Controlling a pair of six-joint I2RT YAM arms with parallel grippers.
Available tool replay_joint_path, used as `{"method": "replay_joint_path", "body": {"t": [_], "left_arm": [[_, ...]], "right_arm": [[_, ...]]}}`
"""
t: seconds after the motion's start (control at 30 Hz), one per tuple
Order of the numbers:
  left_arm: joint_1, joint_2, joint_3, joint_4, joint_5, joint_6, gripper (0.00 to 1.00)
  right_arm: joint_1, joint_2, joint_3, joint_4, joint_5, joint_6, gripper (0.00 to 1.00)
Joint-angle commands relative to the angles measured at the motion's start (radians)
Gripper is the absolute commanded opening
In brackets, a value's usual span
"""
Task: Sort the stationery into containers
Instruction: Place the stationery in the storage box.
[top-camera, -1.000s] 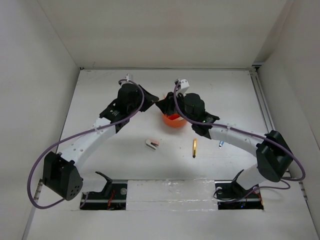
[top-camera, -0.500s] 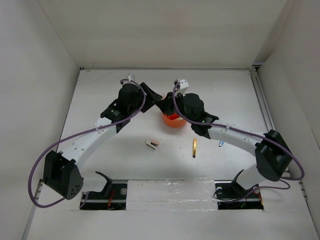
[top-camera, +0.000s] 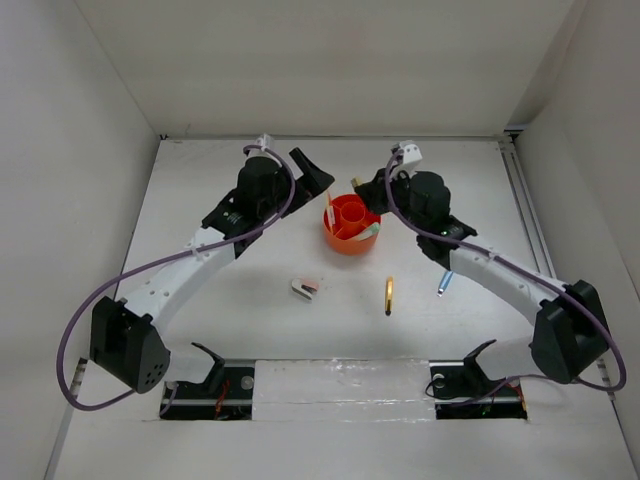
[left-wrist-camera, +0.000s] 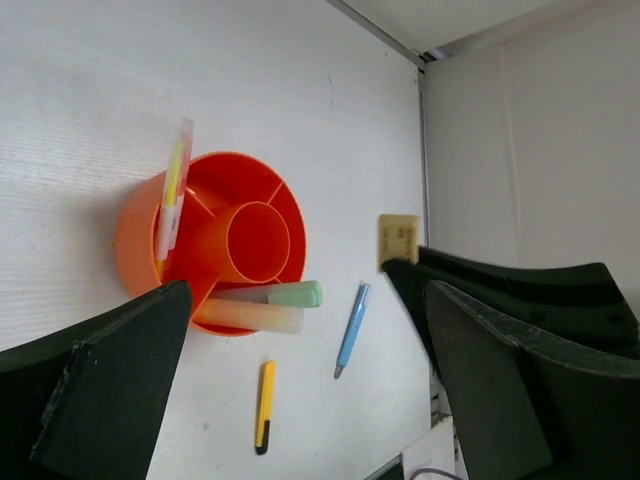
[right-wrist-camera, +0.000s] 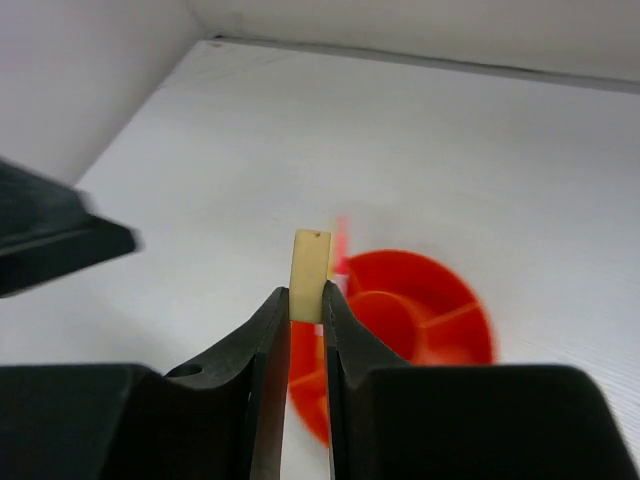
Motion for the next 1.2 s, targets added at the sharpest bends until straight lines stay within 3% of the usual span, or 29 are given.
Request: {"method": "replay_joint_path", "body": {"t": [0.0,0.2,1.1,1.17], "left_arm": [[0.024,-0.007,0.051,-0.028,-0.045,0.05,1.0],[0.036,-0.016,0.016,-0.03,-0.036,0.061,1.0],[0.036,-0.007,-0.011,-0.058,-0.036,0.107,1.0],[0.036,-0.007,-0.021,-0.058,-0.036,0.107,1.0]], "right_arm": [[-0.114,-0.051,-0.021,-0.056,-0.01,-0.049,0.0],[-0.206,-0.01,-0.01,-0.16,0.009,-0.031,0.0],[-0.177,0.113,-0.019,-0.193,-0.084,0.026,0.0],[-0.177,0.113,-0.019,-0.193,-0.084,0.026,0.04]]}}
